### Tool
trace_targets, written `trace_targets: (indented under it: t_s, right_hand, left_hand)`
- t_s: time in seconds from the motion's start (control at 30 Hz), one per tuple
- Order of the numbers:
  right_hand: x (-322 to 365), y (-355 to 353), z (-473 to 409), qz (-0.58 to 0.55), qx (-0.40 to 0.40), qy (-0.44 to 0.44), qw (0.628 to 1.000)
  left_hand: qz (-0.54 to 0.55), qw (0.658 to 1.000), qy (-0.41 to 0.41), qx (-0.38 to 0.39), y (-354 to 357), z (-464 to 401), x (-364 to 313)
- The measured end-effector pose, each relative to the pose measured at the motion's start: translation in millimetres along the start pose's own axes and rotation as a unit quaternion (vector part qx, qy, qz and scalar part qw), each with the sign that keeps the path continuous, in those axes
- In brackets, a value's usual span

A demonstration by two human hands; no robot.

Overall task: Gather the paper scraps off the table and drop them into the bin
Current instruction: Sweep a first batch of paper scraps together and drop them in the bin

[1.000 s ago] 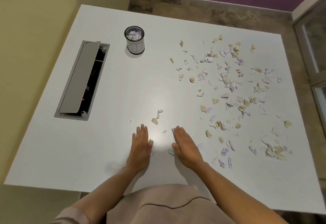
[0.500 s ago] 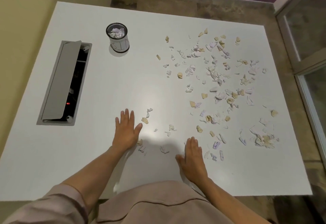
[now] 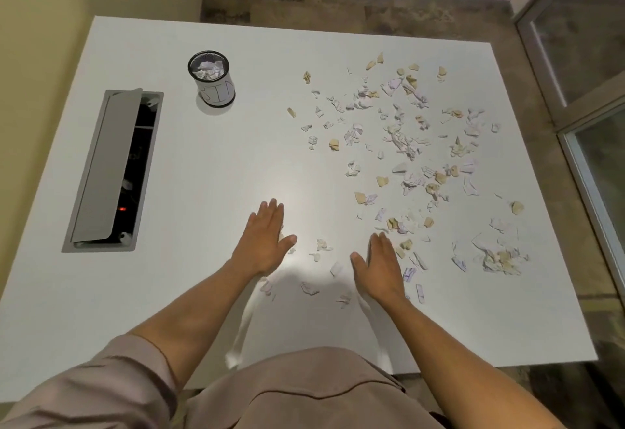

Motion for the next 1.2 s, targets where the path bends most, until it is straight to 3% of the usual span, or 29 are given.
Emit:
trace_targets:
  t_s: [0.1,0.23,0.43,0.5,0.57,0.73,0.83,0.93,1.2]
  right_hand:
    - [4,5,1,-0.002,0.032,-0.023,0.999]
    - [15,16,15,-0.012,0.081,-0.108,0.991]
    - [33,23,47,0.06,0.058,-0.334,0.939]
    - [33,19,50,0.034,0.061,-0.341,0.937]
    - [28,10,48,-0.009,0.06,-0.281,0.958]
    - [-5,-14,53,-0.003,0.04,-0.117,0.992]
    - [-16,-11,64,0.029,0.1,-0.082,0.991]
    - [-12,-2,71,0.03,0.132,-0.076,0.988]
    - [29,6,69,-0.024,0.097,-0.088,0.991]
  left_hand:
    - [-0.039,0.997,0.032,0.053,9,-2,-1]
    - [-0.055,0.993,0.088,0.059,24,19,-8]
    - [-0.078,0.98,0.173,0.065,32,60,-16]
    - [-0.051,0.978,0.198,0.051,24,70,-21]
    - [-0.025,0.977,0.213,0.003,15,79,-21]
    - [-0.026,0.993,0.035,-0.111,-3,109,1]
    - [-0.038,0.992,-0.082,-0.085,-5,127,5]
    - [0.028,0.983,-0.174,-0.046,4,136,0]
    - [0.136,0.955,-0.257,-0.049,10,119,-15]
Point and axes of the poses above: each hand's wrist, its own z-axis away from the middle knuckle, its own y-axis out of the palm, x = y × z, the point moved 3 cm from there along -z, towards the middle knuckle, and after that the axes turned 13 degrees about -x, right-handed, at the moved point
